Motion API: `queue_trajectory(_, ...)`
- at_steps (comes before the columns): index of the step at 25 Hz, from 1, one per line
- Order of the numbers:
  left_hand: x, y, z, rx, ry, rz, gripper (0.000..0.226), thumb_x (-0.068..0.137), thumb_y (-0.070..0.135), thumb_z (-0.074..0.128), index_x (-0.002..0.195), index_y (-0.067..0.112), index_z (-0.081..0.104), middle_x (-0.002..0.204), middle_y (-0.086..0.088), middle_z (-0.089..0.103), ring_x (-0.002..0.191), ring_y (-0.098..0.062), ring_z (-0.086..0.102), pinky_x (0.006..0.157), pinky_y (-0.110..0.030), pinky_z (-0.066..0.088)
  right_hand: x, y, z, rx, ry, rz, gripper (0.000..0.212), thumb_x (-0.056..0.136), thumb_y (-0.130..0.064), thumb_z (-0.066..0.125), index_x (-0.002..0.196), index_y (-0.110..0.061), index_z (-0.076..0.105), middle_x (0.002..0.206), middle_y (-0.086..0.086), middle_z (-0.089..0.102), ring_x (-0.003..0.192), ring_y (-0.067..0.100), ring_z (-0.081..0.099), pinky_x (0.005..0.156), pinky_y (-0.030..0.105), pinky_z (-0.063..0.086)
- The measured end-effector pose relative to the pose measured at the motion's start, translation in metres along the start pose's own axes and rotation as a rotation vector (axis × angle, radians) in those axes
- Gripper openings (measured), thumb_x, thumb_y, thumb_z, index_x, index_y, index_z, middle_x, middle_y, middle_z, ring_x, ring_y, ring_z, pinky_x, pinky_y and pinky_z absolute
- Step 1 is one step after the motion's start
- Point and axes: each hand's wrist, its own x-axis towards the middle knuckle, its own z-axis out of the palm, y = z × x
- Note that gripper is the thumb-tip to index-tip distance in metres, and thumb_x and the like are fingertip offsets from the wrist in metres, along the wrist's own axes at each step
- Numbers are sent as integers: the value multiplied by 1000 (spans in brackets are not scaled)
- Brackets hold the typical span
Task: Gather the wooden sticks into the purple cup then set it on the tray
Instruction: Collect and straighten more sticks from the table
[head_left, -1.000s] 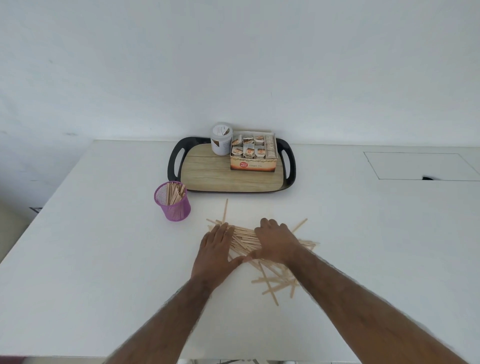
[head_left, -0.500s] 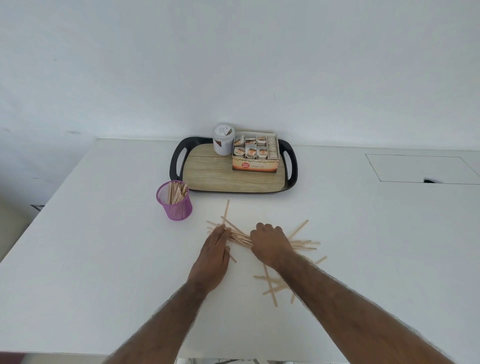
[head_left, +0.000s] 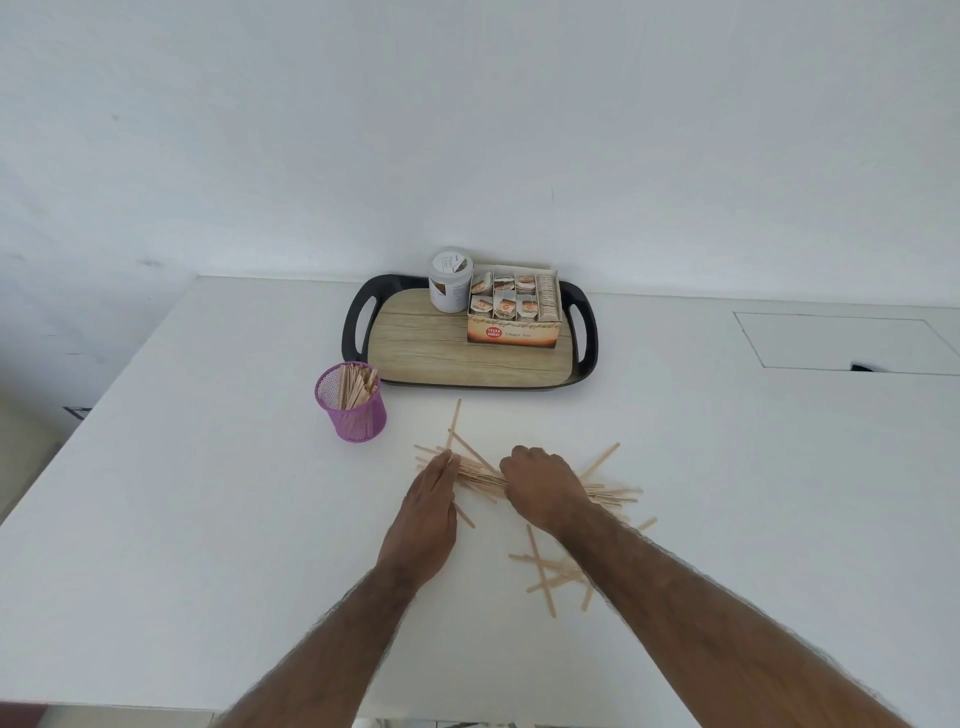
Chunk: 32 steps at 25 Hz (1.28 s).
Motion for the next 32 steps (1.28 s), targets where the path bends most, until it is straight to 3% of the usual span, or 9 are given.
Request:
queue_trajectory(4, 1, 1, -1, 0, 7, -15, 59, 104, 6, 34, 161, 15, 26, 169, -1, 22, 156, -15, 18, 125, -28, 15, 1, 4, 2, 18, 8, -33, 23, 92, -3, 48, 111, -10, 59, 110, 10, 57, 102, 29, 56, 74, 38, 42)
queue_trajectory(9, 3, 5, -4, -33, 32, -41, 59, 105, 9, 34, 162, 19, 21, 170, 4, 19, 156, -11, 16, 124, -26, 15, 4, 10, 0, 93, -6, -43, 26, 93, 0, 44, 113, -8, 58, 114, 11, 51, 104, 29, 52, 77, 39, 44)
queue_trajectory(13, 6, 8, -7, -32, 73, -50, 60, 106, 8, 33, 163, 18, 18, 170, 4, 18, 155, -6, 11, 123, -25, 13, 6, 15, -7, 185, -4, -47, 12, 97, -6, 42, 105, -14, 46, 100, 7, 54, 90, 31, 56, 71, 41, 43)
queue_trajectory(16, 10, 11, -9, -20, 106, -53, 60, 106, 8, 32, 163, 18, 14, 170, 4, 16, 151, 1, 3, 122, -23, 9, 7, 18, -13, 258, 23, -46, 14, 100, -9, 42, 97, -20, 34, 84, 1, 55, 76, 28, 55, 63, 38, 37)
queue_trajectory(19, 12, 15, -10, -34, 111, -57, 61, 107, 9, 31, 163, 21, 12, 171, 6, 14, 152, 1, 3, 125, -30, 15, 8, 19, -17, 329, 56, -32, 4, 104, -13, 40, 104, -16, 42, 91, 4, 59, 80, 26, 55, 64, 39, 39)
queue_trajectory(21, 13, 18, -10, -42, 121, -54, 60, 107, 9, 31, 163, 22, 13, 170, 6, 15, 152, 2, 4, 125, -31, 17, 9, 17, -18, 361, 64, -22, 9, 106, -18, 39, 110, -14, 46, 96, 4, 59, 83, 24, 56, 67, 39, 41)
queue_trajectory(26, 13, 25, -10, -78, 127, -60, 62, 106, 6, 32, 162, 29, 19, 170, 12, 15, 145, 18, -5, 123, -28, 19, 12, 13, -20, 482, 170, 23, 22, 106, -33, 47, 90, -19, 43, 77, -5, 55, 69, 19, 55, 59, 34, 38)
queue_trajectory(29, 17, 39, -13, -202, 202, -83, 58, 105, 1, 33, 157, 26, 33, 165, 10, 28, 150, 6, 15, 121, -20, 19, 15, 16, -32, 534, 305, 110, 35, 100, -49, 55, 83, -21, 43, 67, -9, 53, 59, 13, 51, 53, 33, 37)
queue_trajectory(32, 22, 60, -20, -384, 338, -90, 52, 102, -6, 35, 145, 17, 53, 149, 5, 51, 139, 1, 40, 117, -11, 27, 17, 20, -54, 669, 402, 229, 43, 92, -57, 63, 73, -23, 44, 60, -10, 50, 52, 12, 45, 49, 31, 38)
